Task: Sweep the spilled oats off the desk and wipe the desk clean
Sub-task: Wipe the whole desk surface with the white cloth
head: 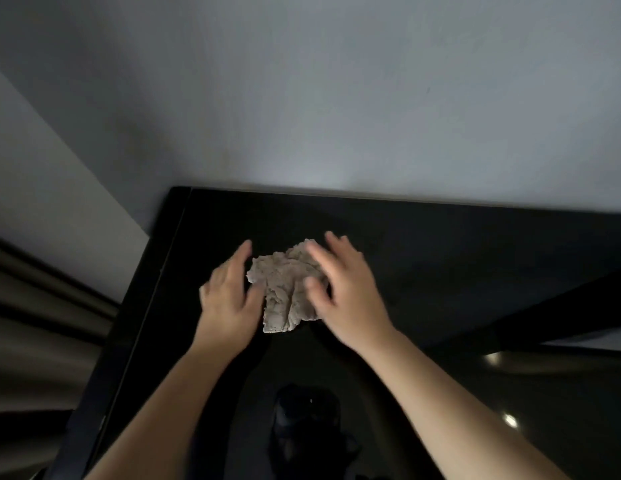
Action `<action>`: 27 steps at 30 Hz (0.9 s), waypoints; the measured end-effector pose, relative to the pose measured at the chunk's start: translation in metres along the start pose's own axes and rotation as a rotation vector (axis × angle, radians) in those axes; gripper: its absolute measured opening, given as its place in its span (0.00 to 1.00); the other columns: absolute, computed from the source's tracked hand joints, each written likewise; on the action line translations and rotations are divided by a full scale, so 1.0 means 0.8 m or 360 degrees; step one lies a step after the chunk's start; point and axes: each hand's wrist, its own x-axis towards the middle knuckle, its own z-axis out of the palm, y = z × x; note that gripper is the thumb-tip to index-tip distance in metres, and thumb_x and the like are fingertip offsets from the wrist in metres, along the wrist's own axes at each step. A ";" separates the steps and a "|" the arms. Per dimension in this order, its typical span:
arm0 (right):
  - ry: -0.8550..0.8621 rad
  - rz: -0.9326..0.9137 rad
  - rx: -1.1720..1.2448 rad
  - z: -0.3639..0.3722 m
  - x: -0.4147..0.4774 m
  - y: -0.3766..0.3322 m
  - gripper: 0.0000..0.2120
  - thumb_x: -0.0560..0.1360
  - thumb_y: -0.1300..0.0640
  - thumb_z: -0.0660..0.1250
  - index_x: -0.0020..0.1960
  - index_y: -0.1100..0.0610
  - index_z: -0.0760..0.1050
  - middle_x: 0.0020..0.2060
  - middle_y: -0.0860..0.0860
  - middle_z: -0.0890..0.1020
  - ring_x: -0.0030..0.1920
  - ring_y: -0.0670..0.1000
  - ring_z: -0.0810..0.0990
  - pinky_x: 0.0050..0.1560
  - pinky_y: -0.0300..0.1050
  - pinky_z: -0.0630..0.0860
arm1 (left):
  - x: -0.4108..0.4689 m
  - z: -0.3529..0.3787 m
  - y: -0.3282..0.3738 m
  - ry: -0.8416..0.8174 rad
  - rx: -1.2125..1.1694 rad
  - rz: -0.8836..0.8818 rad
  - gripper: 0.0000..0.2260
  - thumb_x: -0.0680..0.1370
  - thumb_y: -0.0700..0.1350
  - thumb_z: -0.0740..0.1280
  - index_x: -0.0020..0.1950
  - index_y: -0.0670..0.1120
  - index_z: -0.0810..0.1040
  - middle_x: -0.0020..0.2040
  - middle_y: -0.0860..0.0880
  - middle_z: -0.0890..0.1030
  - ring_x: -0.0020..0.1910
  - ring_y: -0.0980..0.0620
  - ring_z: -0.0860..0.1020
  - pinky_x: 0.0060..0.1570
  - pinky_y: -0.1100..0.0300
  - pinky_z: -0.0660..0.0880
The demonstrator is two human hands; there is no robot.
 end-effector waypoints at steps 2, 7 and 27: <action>-0.0107 -0.0017 -0.0162 0.039 0.009 -0.033 0.27 0.76 0.39 0.58 0.71 0.48 0.69 0.75 0.56 0.63 0.77 0.57 0.55 0.76 0.57 0.52 | -0.010 -0.011 -0.031 0.0095 0.0379 -0.0023 0.25 0.80 0.48 0.54 0.78 0.48 0.55 0.77 0.48 0.60 0.76 0.50 0.55 0.74 0.47 0.51; 0.0239 -0.0059 -0.0131 0.049 0.003 0.001 0.16 0.68 0.62 0.64 0.54 0.56 0.80 0.62 0.52 0.76 0.67 0.52 0.71 0.68 0.45 0.62 | -0.021 -0.003 -0.068 0.0066 0.0817 -0.0016 0.26 0.81 0.54 0.52 0.78 0.48 0.55 0.79 0.48 0.51 0.78 0.51 0.47 0.76 0.49 0.44; 0.0277 0.0261 -0.0039 0.005 0.083 0.072 0.18 0.72 0.60 0.69 0.62 0.57 0.78 0.63 0.53 0.78 0.67 0.54 0.74 0.70 0.50 0.68 | -0.020 -0.003 -0.067 0.0056 0.0883 -0.0017 0.27 0.79 0.56 0.47 0.77 0.47 0.57 0.79 0.47 0.55 0.78 0.51 0.48 0.75 0.48 0.45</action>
